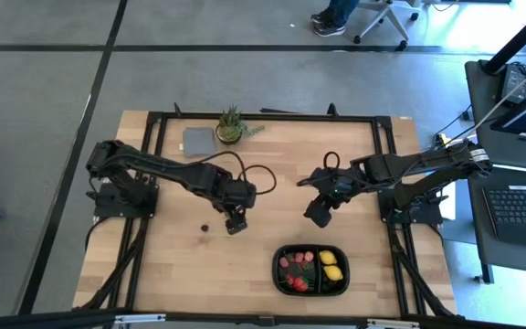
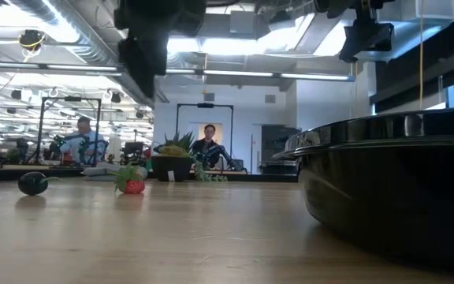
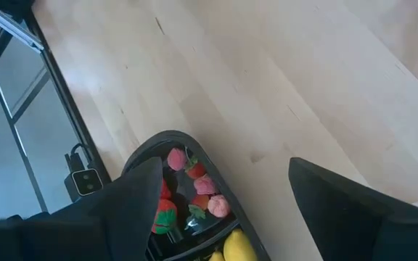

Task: Pick and placing Produce into tupperware
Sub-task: Put the red strawberry into the black bin

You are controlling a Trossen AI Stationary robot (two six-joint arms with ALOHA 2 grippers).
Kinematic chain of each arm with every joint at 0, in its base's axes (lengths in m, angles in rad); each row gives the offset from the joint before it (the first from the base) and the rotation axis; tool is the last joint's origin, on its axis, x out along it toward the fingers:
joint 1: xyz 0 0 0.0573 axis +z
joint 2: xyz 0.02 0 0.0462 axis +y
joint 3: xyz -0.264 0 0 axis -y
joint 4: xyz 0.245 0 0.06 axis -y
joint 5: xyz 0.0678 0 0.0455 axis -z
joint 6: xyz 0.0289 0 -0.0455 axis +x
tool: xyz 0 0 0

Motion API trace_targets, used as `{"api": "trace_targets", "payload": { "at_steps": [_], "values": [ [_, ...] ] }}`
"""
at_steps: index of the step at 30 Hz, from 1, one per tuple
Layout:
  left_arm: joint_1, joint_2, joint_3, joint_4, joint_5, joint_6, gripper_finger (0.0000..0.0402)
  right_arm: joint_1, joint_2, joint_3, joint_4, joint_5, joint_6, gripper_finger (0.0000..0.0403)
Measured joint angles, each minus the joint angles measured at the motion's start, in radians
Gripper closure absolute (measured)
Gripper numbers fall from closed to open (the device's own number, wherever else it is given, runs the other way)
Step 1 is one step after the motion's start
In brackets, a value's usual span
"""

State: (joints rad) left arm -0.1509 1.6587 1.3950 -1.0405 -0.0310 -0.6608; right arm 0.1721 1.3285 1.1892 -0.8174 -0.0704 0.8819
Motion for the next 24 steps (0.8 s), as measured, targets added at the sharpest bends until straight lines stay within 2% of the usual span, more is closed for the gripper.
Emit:
{"api": "trace_targets", "payload": {
  "at_steps": [5,7,13,17,24],
  "values": [
    [0.020,0.074,0.000,-0.092,-0.051,-0.194,0.0086,0.000,0.000,0.000,0.016,0.002,0.000,0.0100],
    [0.034,0.115,0.000,-0.121,-0.054,-0.224,0.0089,0.000,0.000,0.000,0.016,0.004,0.000,0.0100],
    [0.083,0.226,-0.001,-0.100,-0.047,-0.227,0.0092,0.000,0.000,0.000,0.020,0.010,-0.003,0.0100],
    [0.107,0.285,-0.001,-0.100,0.053,-0.199,0.0092,0.000,0.000,0.000,0.020,0.010,-0.003,0.0100],
    [0.107,0.347,-0.001,-0.084,0.088,-0.196,0.0092,0.000,0.000,0.000,0.020,0.010,-0.016,0.0100]
  ]
}}
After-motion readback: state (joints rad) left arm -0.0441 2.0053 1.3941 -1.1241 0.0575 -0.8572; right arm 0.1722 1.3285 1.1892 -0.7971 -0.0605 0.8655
